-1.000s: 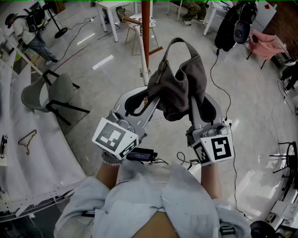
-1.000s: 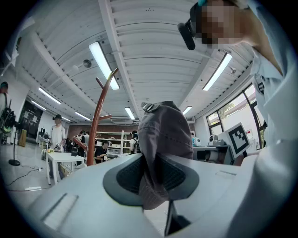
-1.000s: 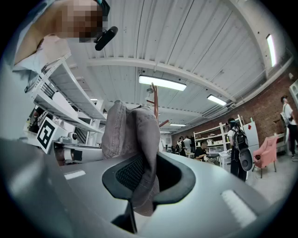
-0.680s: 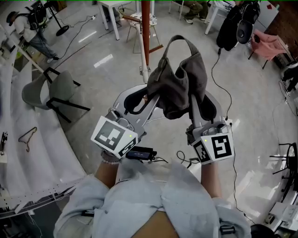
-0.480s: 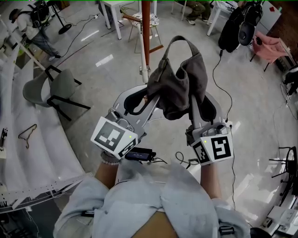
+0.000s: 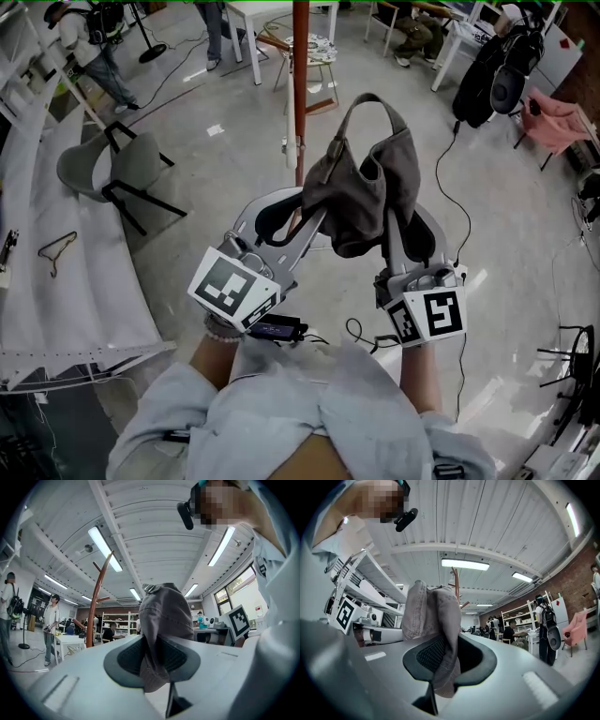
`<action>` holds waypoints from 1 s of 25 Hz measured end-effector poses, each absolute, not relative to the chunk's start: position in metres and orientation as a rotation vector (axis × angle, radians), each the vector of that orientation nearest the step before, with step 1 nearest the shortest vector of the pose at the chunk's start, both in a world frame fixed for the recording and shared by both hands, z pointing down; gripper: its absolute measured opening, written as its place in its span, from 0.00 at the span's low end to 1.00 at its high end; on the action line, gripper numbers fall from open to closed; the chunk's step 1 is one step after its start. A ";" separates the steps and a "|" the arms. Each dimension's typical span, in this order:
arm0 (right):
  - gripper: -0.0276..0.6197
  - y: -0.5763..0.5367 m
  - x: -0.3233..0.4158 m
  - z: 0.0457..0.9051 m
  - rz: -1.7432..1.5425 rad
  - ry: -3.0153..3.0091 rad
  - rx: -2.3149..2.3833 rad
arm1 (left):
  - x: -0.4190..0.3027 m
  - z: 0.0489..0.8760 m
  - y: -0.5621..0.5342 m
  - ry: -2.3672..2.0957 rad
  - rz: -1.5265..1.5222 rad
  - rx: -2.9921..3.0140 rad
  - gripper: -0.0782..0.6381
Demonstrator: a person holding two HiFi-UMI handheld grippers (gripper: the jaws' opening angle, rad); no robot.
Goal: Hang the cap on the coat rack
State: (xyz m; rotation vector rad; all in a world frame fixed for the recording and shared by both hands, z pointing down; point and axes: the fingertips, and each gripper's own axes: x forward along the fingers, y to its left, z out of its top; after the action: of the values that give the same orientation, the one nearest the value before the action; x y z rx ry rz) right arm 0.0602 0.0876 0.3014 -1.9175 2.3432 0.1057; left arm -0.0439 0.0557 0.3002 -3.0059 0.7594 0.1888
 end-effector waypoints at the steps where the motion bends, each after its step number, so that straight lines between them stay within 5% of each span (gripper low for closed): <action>1: 0.15 0.088 0.062 0.301 0.106 2.348 -1.910 | -0.043 0.300 0.058 0.767 0.189 -3.002 0.22; 25: 0.15 -0.011 0.093 0.290 0.147 2.363 -1.853 | -0.013 0.287 -0.039 0.807 0.228 -2.961 0.22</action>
State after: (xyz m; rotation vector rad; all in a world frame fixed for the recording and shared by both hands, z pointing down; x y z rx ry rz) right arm 0.0929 -0.0106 0.2896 -1.8529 2.3634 0.1475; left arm -0.0133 -0.0392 0.2867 -2.9611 0.8071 0.2282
